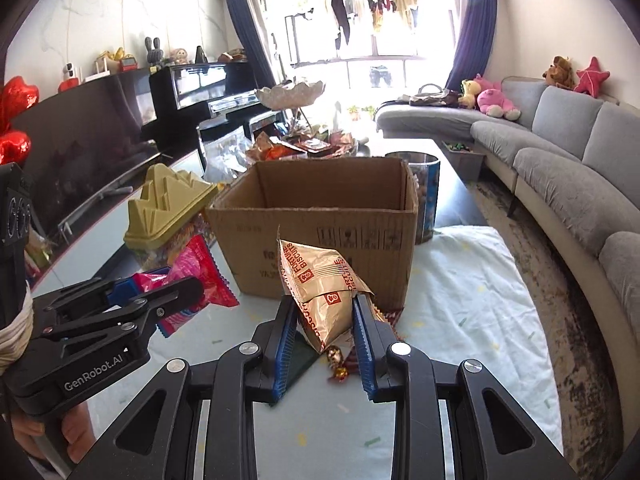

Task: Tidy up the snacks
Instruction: 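Carry both packs over the cardboard box and open both grippers, then return both tools to the dark green bar and gold-wrapped candy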

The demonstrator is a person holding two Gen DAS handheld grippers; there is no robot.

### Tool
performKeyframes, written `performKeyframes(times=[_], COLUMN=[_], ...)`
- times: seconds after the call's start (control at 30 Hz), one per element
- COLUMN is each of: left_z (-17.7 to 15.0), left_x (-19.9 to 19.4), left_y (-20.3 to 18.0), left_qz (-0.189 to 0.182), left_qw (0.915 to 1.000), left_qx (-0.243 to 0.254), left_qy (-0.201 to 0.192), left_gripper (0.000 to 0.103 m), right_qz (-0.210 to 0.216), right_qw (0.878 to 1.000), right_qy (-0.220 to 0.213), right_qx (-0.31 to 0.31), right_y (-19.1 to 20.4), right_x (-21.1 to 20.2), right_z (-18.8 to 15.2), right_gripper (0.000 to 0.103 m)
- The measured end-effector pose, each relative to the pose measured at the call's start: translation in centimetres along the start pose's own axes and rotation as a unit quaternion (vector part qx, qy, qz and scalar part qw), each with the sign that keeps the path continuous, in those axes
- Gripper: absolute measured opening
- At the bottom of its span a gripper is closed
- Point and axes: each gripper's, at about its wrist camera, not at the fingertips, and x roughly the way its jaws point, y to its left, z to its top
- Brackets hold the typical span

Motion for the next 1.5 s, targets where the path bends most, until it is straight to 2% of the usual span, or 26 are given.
performKeyframes(times=[0.27,0.43,0.7,1.07,1.1,1.13,1.17,1.2,1.23,1.3,1.5], left_z=[4.4,6.8,9.0,9.9,9.9,9.9,9.8,9.6,9.4,9.0,7.5], left_x=[0.0,1.1,4.1,9.0,9.2,9.2,9.1,8.8,8.5,7.8,5.2], left_y=[0.1,0.5,1.6,2.7,2.7,2.6,2.6,2.7,2.6,2.6,1.3], left_qz=[0.023,0.030,0.033,0.049,0.054,0.059,0.065,0.071,0.078,0.087,0.082], left_qw=[0.9987,0.9979,0.9985,0.9984,0.9981,0.9978,0.9974,0.9967,0.9959,0.9950,0.9941], left_qx=[0.027,0.034,0.028,0.024,0.026,0.027,0.030,0.034,0.039,0.044,0.057], left_qy=[-0.037,-0.046,-0.034,-0.010,-0.009,-0.010,-0.013,-0.018,-0.023,-0.025,-0.042], left_gripper=[0.033,0.033,0.033,0.036,0.045,0.060,0.066,0.069,0.069,0.070,0.077], right_qz=[-0.004,-0.004,-0.006,-0.010,-0.009,-0.010,-0.014,-0.021,-0.028,-0.033,-0.026], right_qw=[1.000,0.999,0.999,0.999,0.999,0.999,0.998,0.998,0.998,0.998,0.998], right_qy=[-0.022,-0.035,-0.029,-0.009,-0.010,-0.009,-0.008,-0.011,-0.015,-0.019,-0.022], right_qx=[-0.014,-0.026,-0.041,-0.047,-0.047,-0.050,-0.053,-0.052,-0.051,-0.051,-0.047], right_y=[-0.3,-0.2,-0.1,-0.9,-1.0,-1.1,-1.1,-1.1,-1.2,-1.4,-1.2], right_x=[0.5,1.0,3.7,8.2,8.5,8.8,9.0,9.1,8.9,8.5,6.4], right_z=[4.0,6.5,8.8,10.1,10.3,10.4,10.4,10.3,10.2,9.9,8.4], right_gripper=[0.029,0.029,0.029,0.030,0.030,0.036,0.042,0.056,0.060,0.060,0.060])
